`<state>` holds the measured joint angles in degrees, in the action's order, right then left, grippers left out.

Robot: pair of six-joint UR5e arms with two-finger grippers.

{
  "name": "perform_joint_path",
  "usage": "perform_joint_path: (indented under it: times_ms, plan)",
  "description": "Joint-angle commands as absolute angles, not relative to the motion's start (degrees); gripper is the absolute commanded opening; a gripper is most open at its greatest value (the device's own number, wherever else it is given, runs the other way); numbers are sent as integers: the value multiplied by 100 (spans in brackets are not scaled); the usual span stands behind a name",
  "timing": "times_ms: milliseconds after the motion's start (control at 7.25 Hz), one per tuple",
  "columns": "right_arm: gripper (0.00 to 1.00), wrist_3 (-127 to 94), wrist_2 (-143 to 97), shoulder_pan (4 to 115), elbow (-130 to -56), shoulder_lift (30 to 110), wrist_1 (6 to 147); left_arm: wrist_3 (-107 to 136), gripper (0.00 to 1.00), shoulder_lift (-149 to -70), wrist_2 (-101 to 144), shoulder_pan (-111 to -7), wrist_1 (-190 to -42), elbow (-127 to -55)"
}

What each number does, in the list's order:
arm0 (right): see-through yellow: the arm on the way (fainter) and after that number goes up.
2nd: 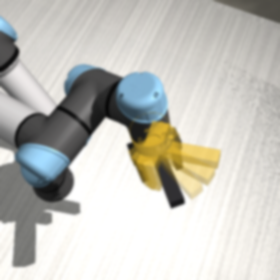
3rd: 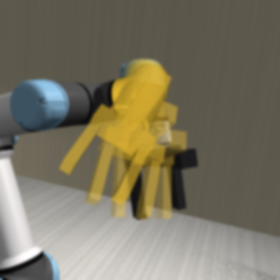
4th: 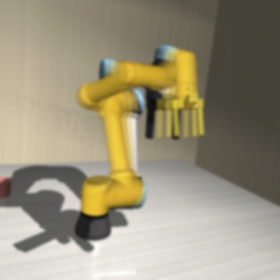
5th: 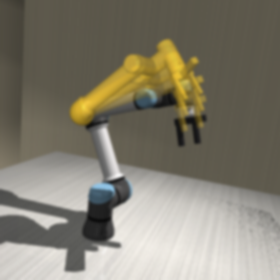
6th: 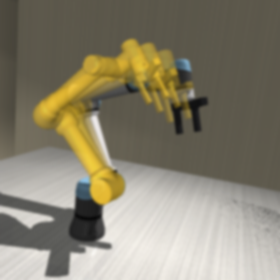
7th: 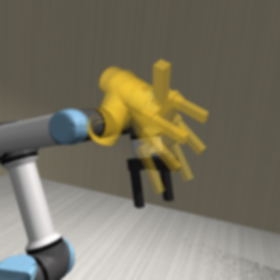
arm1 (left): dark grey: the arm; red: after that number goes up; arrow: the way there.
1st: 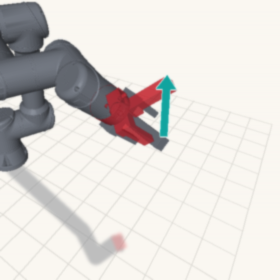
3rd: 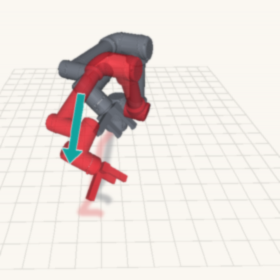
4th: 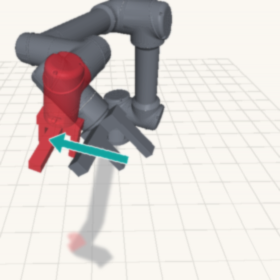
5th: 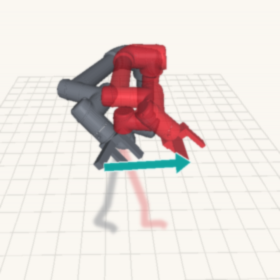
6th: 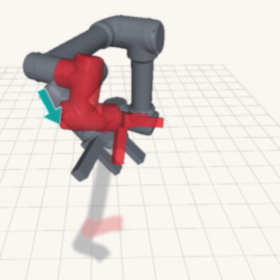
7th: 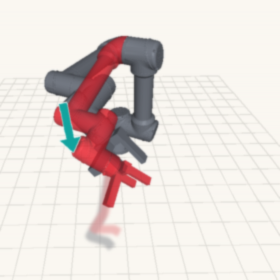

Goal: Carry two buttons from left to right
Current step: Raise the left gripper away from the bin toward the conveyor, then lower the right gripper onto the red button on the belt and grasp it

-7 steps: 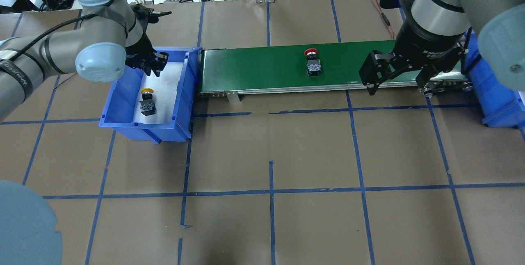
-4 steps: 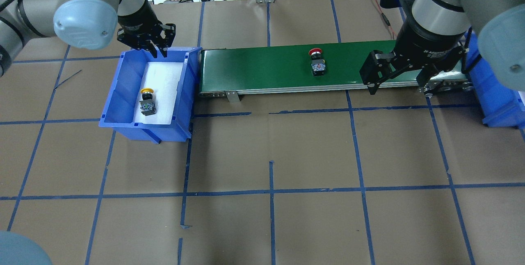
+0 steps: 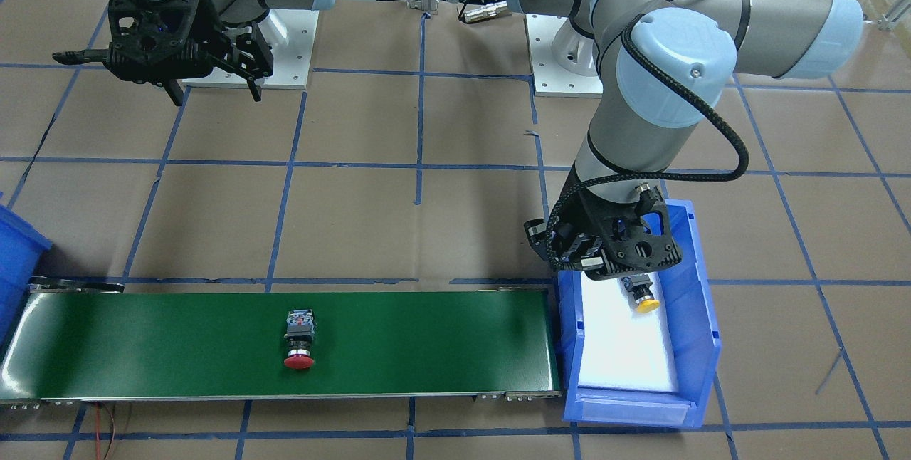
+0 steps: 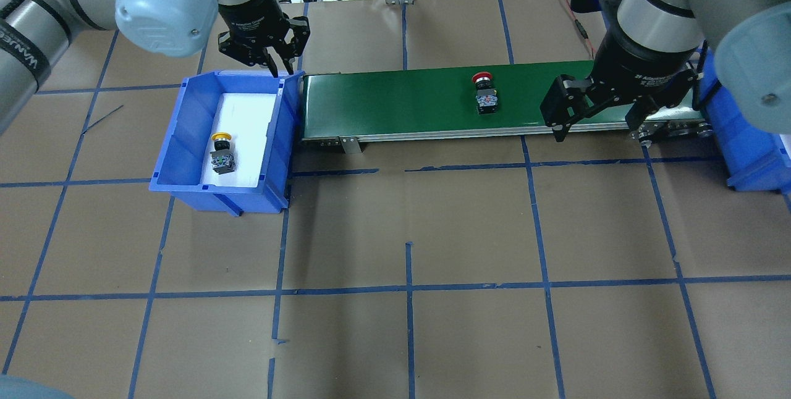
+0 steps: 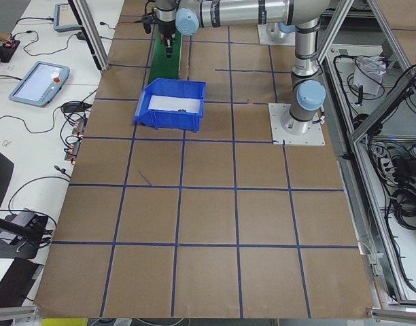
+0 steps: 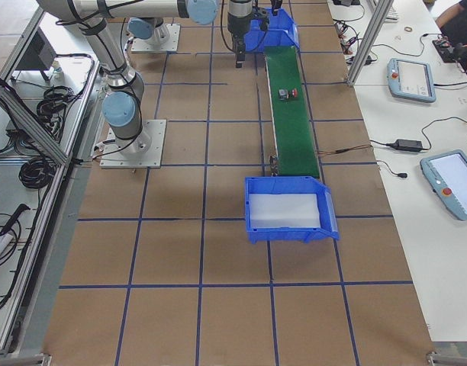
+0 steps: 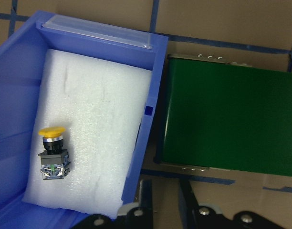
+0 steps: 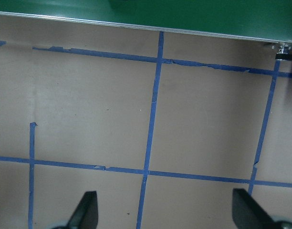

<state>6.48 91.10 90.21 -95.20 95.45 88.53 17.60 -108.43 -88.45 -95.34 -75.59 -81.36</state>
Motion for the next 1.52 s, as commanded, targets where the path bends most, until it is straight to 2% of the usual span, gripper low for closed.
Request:
perform_joint_path:
  times_ms: [0,828,1104,1380]
  plan:
    - [100,607,9088,8982,-9475,9214,9217,2414,31,-11108,-8327,-9580,-7052,-8130]
    - [100,580,8544,8982,-9457,7474,11176,2496,32,-11838,-8218,-9589,-6181,-8077]
    - [100,197,8630,8982,-9369,7138,11250,2148,32,-11857,-8287,-9589,-6170,-8147]
    - [100,166,8640,8982,-9360,6909,11512,1013,53,-11463,-9117,-9484,-6231,-8200]
